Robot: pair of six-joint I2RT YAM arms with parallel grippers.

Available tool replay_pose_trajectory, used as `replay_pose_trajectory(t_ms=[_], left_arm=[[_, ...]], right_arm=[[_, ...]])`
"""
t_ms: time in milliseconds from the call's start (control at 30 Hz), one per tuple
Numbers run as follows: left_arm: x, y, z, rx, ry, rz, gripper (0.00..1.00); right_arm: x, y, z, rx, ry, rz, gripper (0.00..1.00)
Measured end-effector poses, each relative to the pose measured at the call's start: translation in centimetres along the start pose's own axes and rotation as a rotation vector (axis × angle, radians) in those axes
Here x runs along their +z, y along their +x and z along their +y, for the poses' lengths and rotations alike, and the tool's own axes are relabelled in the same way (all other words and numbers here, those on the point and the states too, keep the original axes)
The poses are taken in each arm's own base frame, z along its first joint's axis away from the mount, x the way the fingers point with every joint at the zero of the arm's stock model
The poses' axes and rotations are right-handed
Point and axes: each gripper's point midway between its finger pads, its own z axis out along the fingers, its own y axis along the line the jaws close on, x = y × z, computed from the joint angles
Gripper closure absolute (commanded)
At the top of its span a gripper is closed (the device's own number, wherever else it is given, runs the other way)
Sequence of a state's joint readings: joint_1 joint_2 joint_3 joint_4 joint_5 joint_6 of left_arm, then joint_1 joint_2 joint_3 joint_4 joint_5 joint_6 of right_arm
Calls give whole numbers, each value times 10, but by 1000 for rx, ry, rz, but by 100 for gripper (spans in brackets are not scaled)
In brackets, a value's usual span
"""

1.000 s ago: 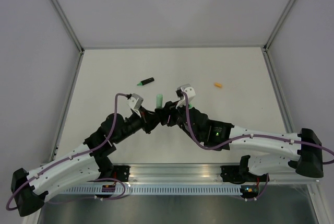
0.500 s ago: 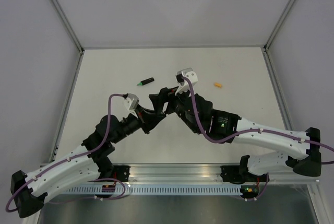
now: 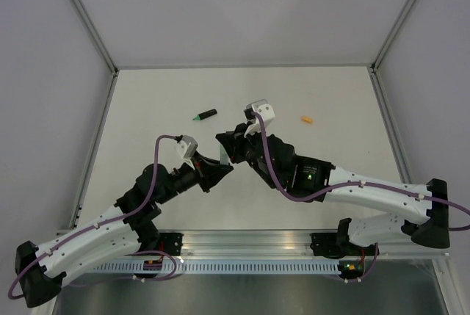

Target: Insert the pens into the pen caps

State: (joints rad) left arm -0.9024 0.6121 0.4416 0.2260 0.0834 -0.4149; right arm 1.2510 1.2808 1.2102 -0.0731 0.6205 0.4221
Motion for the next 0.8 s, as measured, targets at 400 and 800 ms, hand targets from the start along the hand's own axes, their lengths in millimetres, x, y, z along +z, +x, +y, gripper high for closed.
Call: replay_pose_trajectory(t_ms=[400, 800], left_arm=[[-7, 29, 9, -10, -30, 103, 98], [-6, 42, 10, -14, -40, 175, 98]], right_arm=[[-3, 33, -13, 76, -36, 7, 100], [-8, 47, -19, 115, -86, -2, 100]])
